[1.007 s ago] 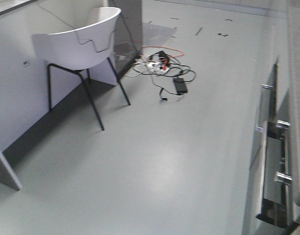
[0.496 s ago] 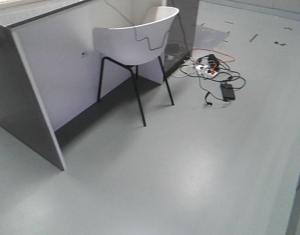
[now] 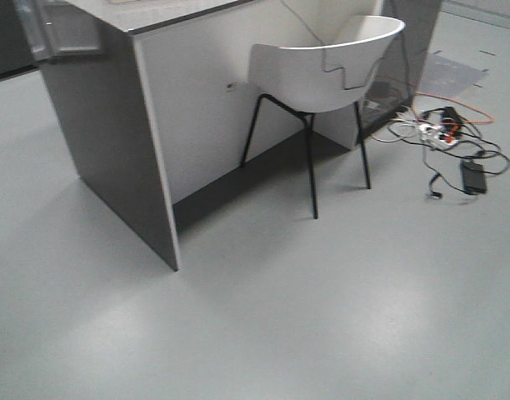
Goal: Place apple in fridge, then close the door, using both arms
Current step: 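Turn the base away from the counter holding the apple in the right gripper, then drive toward the open white refrigerator carrying the apple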
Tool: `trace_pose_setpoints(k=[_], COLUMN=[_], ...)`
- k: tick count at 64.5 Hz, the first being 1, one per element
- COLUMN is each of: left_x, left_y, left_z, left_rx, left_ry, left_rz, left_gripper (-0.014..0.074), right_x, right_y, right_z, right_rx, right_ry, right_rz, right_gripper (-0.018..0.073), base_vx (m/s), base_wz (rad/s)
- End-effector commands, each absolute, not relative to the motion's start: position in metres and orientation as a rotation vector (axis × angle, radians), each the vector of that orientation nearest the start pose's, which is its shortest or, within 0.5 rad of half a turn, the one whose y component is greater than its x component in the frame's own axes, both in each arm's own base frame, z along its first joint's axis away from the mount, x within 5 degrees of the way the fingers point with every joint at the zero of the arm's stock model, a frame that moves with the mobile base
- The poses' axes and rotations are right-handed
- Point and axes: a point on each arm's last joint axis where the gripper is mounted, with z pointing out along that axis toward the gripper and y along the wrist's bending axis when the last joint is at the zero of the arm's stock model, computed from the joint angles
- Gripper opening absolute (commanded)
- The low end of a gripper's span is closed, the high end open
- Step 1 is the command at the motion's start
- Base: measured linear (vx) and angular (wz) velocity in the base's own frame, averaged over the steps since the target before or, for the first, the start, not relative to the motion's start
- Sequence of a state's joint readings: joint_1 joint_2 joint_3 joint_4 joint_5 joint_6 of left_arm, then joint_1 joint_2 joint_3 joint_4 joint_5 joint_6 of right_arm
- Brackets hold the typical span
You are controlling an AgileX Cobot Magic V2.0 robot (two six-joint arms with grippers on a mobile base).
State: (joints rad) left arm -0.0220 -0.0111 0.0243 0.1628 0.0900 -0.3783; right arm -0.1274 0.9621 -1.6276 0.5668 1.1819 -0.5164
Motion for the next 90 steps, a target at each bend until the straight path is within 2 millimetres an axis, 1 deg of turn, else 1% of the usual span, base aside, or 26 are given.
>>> trace_pose_setpoints(k=[1,46,90], left_x=[0.0543,0.0543,0.0543], left_y=[-0.0007,-0.0007,-0.0007], left_z=[0.2105,0.2105,0.2105], left_rx=[-0.155,-0.155,-0.155], left_ry=[1.481,1.481,1.481], left_rz=[-0.195,-0.195,-0.195], left_gripper=[-0.0007,-0.0007,-0.0007], right_x=[0.1138,0.1138,0.1138], right_y=[0.0311,0.0311,0.0310], right_z=[0.5493,0.5493,0.5492], right_rx=[-0.450,-0.450,-0.449], right_ry=[1.730,1.730,1.730], right_rz=[0.220,0.220,0.219], right_gripper=[0.0130,0.0130,0.0130], base_vx=[-0.01,0.02,0.09], base_wz=[0.40,0.43,0.40])
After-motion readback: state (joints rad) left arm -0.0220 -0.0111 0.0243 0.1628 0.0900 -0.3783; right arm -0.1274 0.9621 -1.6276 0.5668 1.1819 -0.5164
